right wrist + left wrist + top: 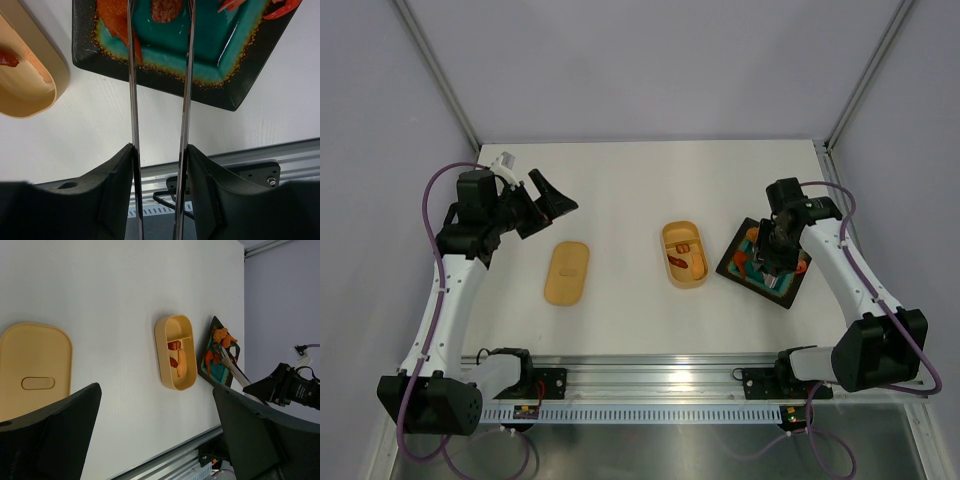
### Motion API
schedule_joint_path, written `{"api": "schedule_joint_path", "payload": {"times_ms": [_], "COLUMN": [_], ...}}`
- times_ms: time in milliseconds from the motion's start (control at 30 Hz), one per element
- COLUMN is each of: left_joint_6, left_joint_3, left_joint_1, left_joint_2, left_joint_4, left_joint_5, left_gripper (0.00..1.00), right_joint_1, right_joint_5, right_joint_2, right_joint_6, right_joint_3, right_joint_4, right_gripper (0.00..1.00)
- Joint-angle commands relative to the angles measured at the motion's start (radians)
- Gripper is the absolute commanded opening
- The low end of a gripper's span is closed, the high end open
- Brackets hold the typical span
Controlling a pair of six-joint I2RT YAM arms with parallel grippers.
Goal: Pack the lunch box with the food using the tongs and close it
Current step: Pick up the fake food from the plate.
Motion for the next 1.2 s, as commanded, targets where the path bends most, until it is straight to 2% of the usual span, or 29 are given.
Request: {"api": "schedule_joint_path", "payload": {"times_ms": [0, 500, 633, 1167], "left_joint_6": [0.012, 0.012, 0.012, 0.010], "left_joint_3": [0.003, 0.000, -0.002, -0.009], "left_joint_1": [0.005, 0.003, 0.003, 0.003], "left_joint_2": [0.006, 0.003, 0.006, 0.001], "left_joint_4": [0.041, 0.041, 0.043, 0.047], "left_joint_5": [0.027, 0.027, 0.027, 0.027], "left_gripper": [0.99, 0.99, 0.99, 0.99], "right_joint_1": [-0.008, -0.008, -0.008, -0.008], "right_joint_5": [0.019, 0.012, 0.025, 0.062], "right_joint_2": [-0.005, 0.051, 0.033, -0.071], "right_joint_6": [-0.014, -0.027, -0.023, 0.006], "right_joint_3": [0.004, 0.015, 0.017, 0.077], "right_joint_4": [0.027, 0.053, 0.042, -0.056], "right_gripper": [0.51, 0.52, 0.44, 0.39]}}
